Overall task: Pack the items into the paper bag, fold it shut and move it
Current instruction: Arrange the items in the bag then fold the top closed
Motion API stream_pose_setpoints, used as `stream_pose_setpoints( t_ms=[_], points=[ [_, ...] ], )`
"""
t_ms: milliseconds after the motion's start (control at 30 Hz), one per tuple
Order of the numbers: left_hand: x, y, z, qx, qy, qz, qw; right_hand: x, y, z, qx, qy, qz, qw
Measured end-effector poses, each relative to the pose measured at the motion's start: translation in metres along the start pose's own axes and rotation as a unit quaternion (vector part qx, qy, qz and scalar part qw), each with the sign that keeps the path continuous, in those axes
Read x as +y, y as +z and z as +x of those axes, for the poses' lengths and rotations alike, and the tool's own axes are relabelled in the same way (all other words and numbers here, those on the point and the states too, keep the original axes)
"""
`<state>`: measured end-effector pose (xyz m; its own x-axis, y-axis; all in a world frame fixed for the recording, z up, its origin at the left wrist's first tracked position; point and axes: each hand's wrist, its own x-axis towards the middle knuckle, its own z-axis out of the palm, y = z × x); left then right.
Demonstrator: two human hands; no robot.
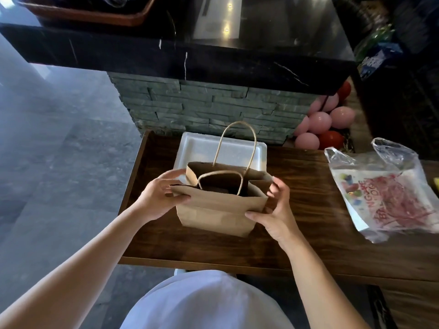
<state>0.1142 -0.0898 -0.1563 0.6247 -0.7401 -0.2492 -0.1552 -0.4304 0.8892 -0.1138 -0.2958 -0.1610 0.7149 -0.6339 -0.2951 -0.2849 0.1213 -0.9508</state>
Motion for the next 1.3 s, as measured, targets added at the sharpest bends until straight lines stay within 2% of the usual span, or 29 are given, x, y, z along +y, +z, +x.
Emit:
stream_pose_setpoints(
  t_ms=[67, 133, 200, 267, 333, 467, 567, 667, 733, 800, 867, 933, 1033, 1100, 1200, 1300],
  points=[
    [-0.003, 0.003, 0.006, 0.000, 0.006, -0.033, 0.999, 0.004, 0.003, 0.005, -0.010, -0.003, -0.017, 1.000],
    [-0.004, 0.006, 0.011, 0.018, -0.005, -0.075, 0.997, 0.006, 0.006, 0.009, 0.019, 0.011, -0.052, 0.998],
    [-0.004, 0.008, 0.013, 0.035, -0.025, -0.084, 0.996, 0.009, 0.008, 0.010, 0.046, 0.021, -0.034, 0.998],
    [-0.006, 0.009, 0.014, 0.022, -0.031, -0.063, 0.997, 0.008, 0.011, 0.011, 0.060, 0.032, 0.002, 0.998],
    [-0.005, 0.009, 0.010, -0.014, -0.041, -0.092, 0.995, 0.006, 0.013, 0.011, 0.059, 0.034, 0.005, 0.998],
    [-0.001, 0.002, 0.006, -0.053, -0.112, -0.215, 0.969, -0.003, 0.008, 0.006, 0.028, 0.049, 0.019, 0.998],
    [-0.001, -0.003, 0.008, -0.044, -0.122, -0.239, 0.962, -0.006, 0.003, 0.001, -0.021, 0.052, 0.033, 0.998],
    [0.005, -0.006, 0.013, -0.033, -0.121, -0.245, 0.961, -0.007, 0.000, -0.003, -0.062, 0.039, 0.104, 0.992],
    [0.016, -0.008, 0.016, -0.074, -0.108, -0.216, 0.968, -0.011, -0.002, -0.006, -0.062, 0.041, 0.159, 0.985],
    [0.033, -0.007, 0.019, -0.101, -0.128, -0.164, 0.973, -0.016, -0.004, -0.007, -0.039, 0.059, 0.198, 0.978],
    [0.048, -0.002, 0.026, -0.086, -0.148, -0.076, 0.982, -0.022, -0.003, -0.008, -0.013, 0.072, 0.184, 0.980],
    [0.057, 0.005, 0.035, -0.051, -0.129, 0.047, 0.989, -0.032, 0.002, -0.006, -0.005, 0.083, 0.142, 0.986],
    [0.067, 0.007, 0.048, -0.003, -0.132, 0.180, 0.975, -0.050, 0.009, 0.004, -0.006, 0.112, 0.017, 0.994],
    [0.068, 0.002, 0.050, -0.008, -0.143, 0.230, 0.963, -0.058, 0.011, 0.013, -0.013, 0.124, -0.110, 0.986],
    [0.065, -0.009, 0.048, 0.006, -0.139, 0.317, 0.938, -0.068, 0.010, 0.023, -0.012, 0.140, -0.287, 0.948],
    [0.064, -0.020, 0.044, 0.047, -0.113, 0.378, 0.918, -0.071, 0.009, 0.026, -0.009, 0.156, -0.367, 0.917]
  ],
)
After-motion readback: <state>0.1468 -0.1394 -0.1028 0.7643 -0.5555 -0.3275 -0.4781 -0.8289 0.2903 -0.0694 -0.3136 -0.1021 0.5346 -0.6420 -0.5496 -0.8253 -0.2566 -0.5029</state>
